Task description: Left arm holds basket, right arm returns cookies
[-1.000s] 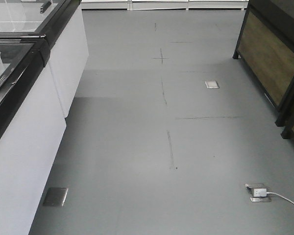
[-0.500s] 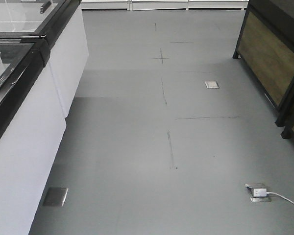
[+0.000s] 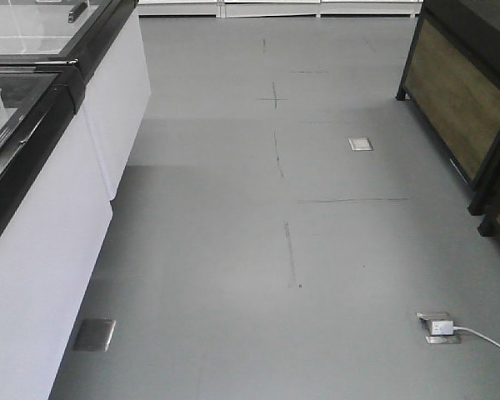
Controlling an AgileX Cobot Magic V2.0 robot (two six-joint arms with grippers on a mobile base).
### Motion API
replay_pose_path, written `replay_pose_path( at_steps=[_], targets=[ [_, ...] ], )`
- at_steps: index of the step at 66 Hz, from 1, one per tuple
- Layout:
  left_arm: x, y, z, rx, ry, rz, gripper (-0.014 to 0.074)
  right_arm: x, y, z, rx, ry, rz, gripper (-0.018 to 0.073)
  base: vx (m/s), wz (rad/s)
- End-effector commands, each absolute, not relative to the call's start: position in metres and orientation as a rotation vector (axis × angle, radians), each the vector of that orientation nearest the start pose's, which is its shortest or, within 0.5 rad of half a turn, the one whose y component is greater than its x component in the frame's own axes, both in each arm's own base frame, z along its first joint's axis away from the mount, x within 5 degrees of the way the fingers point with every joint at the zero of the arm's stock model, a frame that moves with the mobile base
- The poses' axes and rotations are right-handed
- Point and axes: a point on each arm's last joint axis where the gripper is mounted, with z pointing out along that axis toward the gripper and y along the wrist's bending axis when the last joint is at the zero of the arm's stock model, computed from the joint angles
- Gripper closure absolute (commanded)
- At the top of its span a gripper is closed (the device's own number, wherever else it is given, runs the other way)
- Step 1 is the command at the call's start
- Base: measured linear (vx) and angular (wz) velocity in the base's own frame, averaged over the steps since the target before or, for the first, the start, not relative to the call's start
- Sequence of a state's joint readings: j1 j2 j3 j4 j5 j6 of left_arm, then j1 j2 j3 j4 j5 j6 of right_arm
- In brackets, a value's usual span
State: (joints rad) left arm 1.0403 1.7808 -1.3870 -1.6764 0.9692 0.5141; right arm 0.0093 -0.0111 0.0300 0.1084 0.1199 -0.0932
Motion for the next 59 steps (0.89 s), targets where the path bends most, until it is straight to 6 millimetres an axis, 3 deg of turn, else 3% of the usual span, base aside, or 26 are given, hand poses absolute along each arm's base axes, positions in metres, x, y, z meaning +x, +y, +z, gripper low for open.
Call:
replay_pose_path(
  at_steps=[1, 17, 29, 34, 43, 53, 59],
  targets=[
    [0.261, 0.292, 0.361, -1.032, 1.277, -0.972, 0.0607, 0.056, 0.001, 0.201, -0.002, 1.536, 0.013, 0.0568, 0.0, 0.0],
    [0.263, 0.286, 0.363, -0.984, 1.303, -1.018, 0.0604, 0.056, 0.001, 0.201, -0.002, 1.536, 0.013, 0.0568, 0.0, 0.0],
    [0.276, 0.268, 0.371, -0.929, 1.336, -1.104, 0.0604, 0.056, 0.001, 0.201, -0.002, 1.536, 0.013, 0.0568, 0.0, 0.0],
    [0.286, 0.256, 0.388, -0.865, 1.346, -1.119, 0.0604, 0.056, 0.001, 0.201, -0.002, 1.536, 0.013, 0.0568, 0.0, 0.0],
    [0.303, 0.224, 0.438, -0.662, 1.36, -1.109, 0.0604, 0.056, 0.001, 0.201, -0.002, 1.536, 0.013, 0.0568, 0.0, 0.0],
    [0.319, 0.172, 0.49, -0.429, 1.358, -1.135, 0.0604, 0.056, 0.001, 0.201, -0.002, 1.536, 0.013, 0.0568, 0.0, 0.0],
    [0.327, 0.139, 0.511, -0.346, 1.352, -1.201, 0.0604, 0.056, 0.001, 0.201, -0.002, 1.536, 0.013, 0.0568, 0.0, 0.0]
  ],
)
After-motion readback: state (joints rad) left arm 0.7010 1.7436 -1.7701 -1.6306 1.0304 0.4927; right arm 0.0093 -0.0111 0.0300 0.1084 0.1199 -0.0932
